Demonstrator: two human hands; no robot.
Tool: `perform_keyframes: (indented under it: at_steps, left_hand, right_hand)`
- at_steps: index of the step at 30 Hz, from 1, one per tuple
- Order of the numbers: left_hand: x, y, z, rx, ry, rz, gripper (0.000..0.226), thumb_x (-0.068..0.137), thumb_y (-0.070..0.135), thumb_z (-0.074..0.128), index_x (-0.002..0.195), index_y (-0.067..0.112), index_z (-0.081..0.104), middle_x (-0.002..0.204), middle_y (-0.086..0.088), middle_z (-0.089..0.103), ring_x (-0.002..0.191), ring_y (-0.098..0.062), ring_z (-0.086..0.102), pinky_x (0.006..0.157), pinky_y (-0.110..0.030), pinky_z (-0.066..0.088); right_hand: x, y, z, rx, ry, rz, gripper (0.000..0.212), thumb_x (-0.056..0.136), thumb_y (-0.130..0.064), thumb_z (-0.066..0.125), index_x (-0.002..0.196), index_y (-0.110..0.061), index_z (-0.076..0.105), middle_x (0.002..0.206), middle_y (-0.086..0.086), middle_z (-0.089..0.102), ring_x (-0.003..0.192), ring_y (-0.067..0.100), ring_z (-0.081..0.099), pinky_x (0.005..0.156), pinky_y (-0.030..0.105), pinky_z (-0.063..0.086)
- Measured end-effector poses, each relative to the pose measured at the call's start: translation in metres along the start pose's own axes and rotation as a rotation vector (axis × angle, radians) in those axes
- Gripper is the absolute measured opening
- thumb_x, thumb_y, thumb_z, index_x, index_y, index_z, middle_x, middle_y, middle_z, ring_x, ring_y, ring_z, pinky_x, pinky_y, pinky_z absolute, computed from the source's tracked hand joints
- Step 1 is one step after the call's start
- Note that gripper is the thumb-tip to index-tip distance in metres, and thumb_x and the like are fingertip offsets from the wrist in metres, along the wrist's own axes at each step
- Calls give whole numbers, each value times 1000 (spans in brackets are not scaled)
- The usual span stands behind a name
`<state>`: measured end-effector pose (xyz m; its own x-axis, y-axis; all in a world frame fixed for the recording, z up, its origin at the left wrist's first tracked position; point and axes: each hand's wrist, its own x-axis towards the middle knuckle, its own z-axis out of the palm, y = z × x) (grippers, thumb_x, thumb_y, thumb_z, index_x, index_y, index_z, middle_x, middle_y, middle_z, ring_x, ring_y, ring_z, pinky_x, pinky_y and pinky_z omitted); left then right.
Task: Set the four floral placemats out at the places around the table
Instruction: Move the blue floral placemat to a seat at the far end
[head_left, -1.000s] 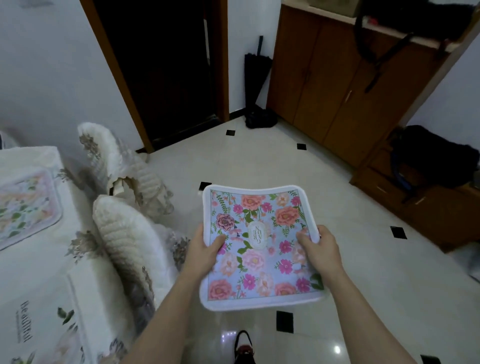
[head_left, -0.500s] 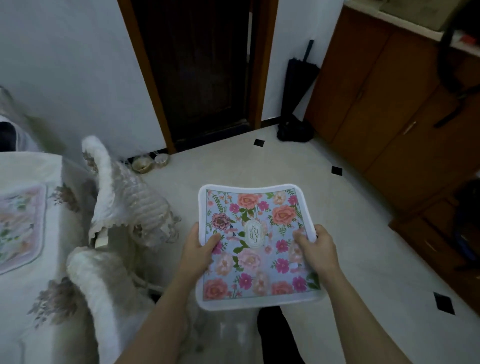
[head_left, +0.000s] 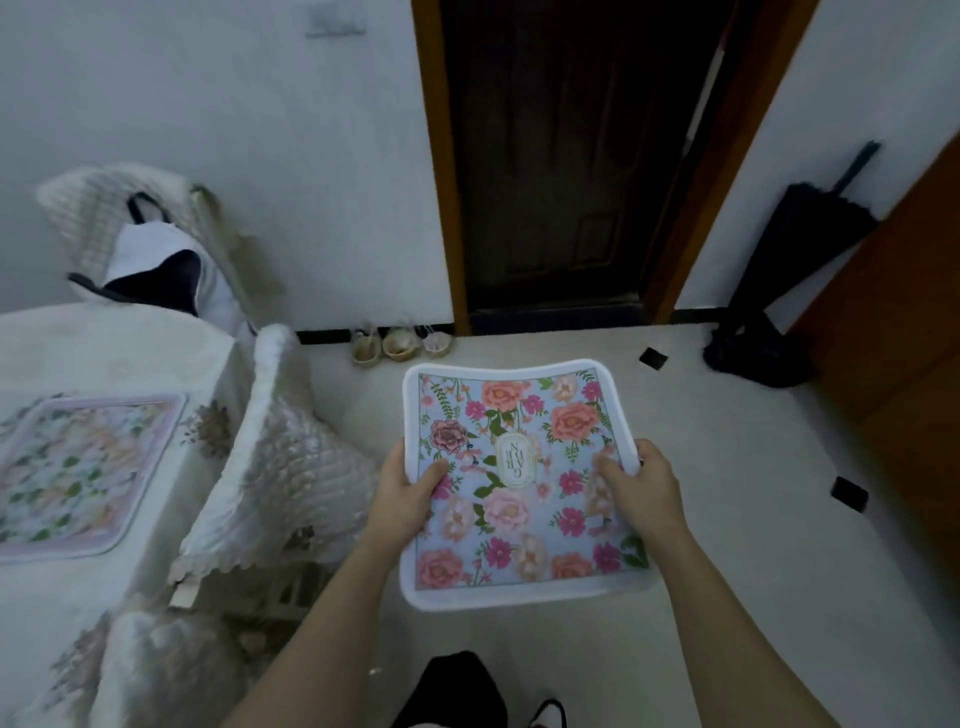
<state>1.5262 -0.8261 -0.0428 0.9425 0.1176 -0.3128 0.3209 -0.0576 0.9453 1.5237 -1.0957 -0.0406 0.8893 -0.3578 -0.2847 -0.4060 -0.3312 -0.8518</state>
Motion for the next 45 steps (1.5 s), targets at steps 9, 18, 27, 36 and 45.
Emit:
perform_keyframes:
  at_steps: [9, 18, 27, 36, 45]
  left_hand:
    - [109, 33, -38, -113, 238, 18, 24, 96, 16, 64, 118, 20, 54, 100, -9, 75, 78, -27, 77, 62, -40, 63]
    - [281, 79, -108, -156, 364, 52, 21, 96, 17, 64, 113, 22, 53, 103, -10, 74, 79, -24, 77, 66, -40, 64]
    - [378, 108, -202, -240, 554, 44, 27, 96, 20, 64, 121, 21, 53, 109, -11, 74, 88, -29, 77, 75, -53, 62]
    - [456, 110, -293, -380, 883, -76, 24, 97, 24, 63, 118, 20, 52, 101, -8, 77, 81, -25, 78, 67, -40, 64]
    - [518, 129, -365, -450, 1265, -160, 26, 96, 26, 64, 116, 16, 50, 105, -10, 74, 82, -22, 78, 72, -43, 64]
  right_hand:
    - [138, -94, 87, -19, -208, -82, 16, 82, -35, 69, 88, -25, 59, 82, 14, 71, 69, 34, 71, 61, 51, 62]
    - [278, -226, 217, -107, -293, -195, 9, 90, -26, 66, 90, -22, 59, 88, 12, 70, 78, 29, 70, 68, 41, 58]
    - [355, -325, 363, -154, -475, -228, 9, 90, -27, 67, 87, -25, 59, 87, 6, 70, 79, 26, 71, 74, 46, 61]
    - [419, -409, 543, -263, -808, -321, 12, 88, -32, 67, 93, -22, 62, 86, 8, 73, 76, 27, 73, 70, 50, 62]
    - [446, -511, 714, -366, -1196, -481, 7, 91, -18, 67, 93, -18, 61, 83, 15, 71, 67, 31, 72, 59, 47, 62]
